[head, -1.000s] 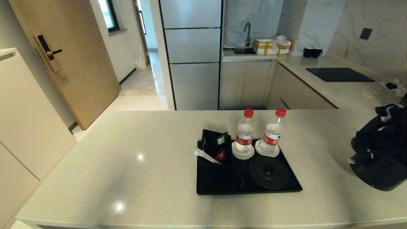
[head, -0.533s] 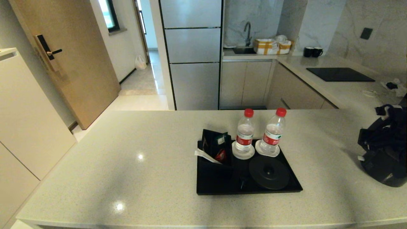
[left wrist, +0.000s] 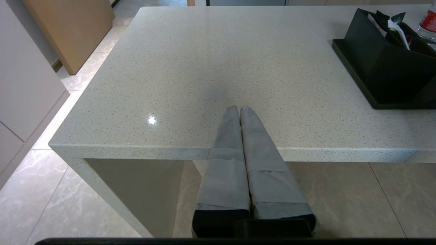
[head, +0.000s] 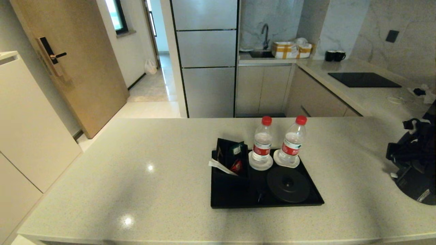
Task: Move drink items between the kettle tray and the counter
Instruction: Place it on the right
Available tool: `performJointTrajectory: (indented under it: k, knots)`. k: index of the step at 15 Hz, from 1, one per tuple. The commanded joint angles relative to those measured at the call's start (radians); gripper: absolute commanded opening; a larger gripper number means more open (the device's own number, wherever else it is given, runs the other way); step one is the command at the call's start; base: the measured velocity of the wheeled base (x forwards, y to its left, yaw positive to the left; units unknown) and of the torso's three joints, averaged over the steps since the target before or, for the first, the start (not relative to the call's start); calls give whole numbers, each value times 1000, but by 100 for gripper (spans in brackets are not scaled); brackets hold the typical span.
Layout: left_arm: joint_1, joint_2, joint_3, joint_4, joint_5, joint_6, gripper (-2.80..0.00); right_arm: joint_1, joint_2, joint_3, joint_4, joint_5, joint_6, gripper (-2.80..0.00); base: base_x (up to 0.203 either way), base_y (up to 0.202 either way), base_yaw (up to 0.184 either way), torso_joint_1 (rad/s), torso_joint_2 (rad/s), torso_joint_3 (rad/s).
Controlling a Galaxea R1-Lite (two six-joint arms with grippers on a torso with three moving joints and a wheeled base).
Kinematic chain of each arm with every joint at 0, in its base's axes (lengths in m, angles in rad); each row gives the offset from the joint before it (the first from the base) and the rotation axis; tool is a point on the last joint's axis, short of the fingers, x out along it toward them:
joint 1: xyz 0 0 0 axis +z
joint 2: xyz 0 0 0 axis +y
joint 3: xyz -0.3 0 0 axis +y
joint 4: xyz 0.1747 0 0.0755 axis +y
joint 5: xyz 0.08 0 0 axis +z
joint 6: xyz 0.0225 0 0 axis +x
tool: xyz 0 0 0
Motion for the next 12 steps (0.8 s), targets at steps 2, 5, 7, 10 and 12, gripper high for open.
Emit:
performJointTrajectory:
  k: [2, 5, 7, 10, 12]
  knots:
    - [0, 1, 0, 1, 0, 0, -280, -1, 25, -8, 5, 0, 1, -280, 0, 0, 0, 0, 0, 0]
    - [0, 1, 0, -1, 0, 0, -280, -1, 34, -21, 7, 1, 4, -280, 0, 0, 0, 0, 0, 0]
    - [0, 1, 1, 0, 0, 0, -280, -2, 30, -27, 10, 1, 5, -280, 0, 0, 0, 0, 0, 0]
    - [0, 1, 0, -1, 0, 0, -280, -7, 41, -45, 10, 1, 11, -280, 0, 0, 0, 0, 0, 0]
    - [0, 1, 0, 1, 0, 0, -280, -14, 36, -50, 10, 2, 14, -280, 0, 0, 0, 0, 0, 0]
